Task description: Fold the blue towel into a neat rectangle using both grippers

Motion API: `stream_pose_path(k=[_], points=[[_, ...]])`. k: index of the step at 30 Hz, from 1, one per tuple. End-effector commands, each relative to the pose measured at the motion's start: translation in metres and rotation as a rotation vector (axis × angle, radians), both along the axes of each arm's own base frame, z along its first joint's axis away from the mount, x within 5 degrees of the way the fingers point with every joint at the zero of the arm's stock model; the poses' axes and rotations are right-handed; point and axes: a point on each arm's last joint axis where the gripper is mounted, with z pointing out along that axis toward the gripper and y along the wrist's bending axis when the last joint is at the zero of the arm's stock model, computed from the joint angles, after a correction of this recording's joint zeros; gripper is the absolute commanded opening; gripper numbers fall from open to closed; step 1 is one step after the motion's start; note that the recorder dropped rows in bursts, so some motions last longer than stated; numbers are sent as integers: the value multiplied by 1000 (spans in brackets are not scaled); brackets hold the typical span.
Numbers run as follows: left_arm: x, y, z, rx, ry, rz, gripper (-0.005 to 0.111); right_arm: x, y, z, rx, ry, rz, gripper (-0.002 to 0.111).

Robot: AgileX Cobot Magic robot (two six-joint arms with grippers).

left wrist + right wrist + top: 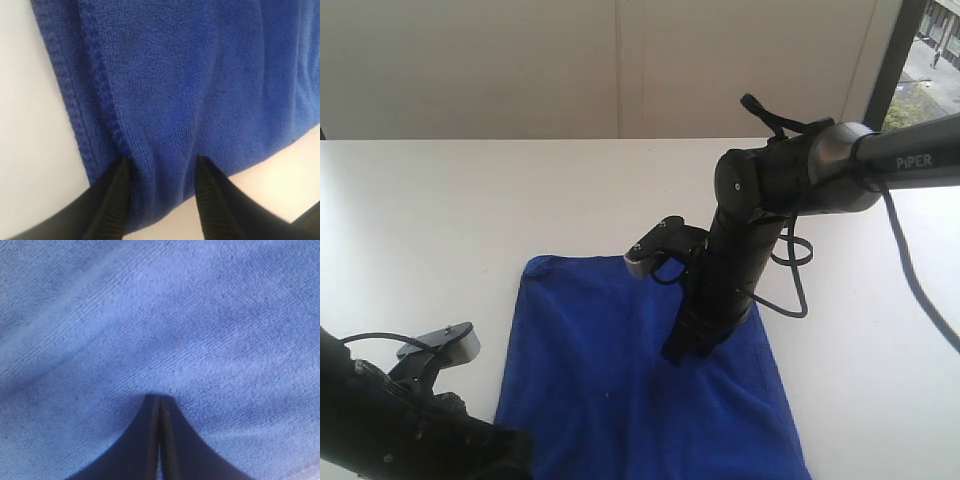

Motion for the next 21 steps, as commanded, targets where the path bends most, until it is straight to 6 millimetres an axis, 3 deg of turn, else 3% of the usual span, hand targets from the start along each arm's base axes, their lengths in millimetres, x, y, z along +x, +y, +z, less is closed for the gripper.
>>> stream_pose_path(k=[1,10,21], points=[[-8,1,-1,-4,28,-41,47,1,0,-9,-1,5,-3,0],[-12,3,-3,-4,49,-37,47,1,0,-8,2,1,-4,0],[0,5,-3,20,-32,59,47,1,0,-8,0,5,-4,0]])
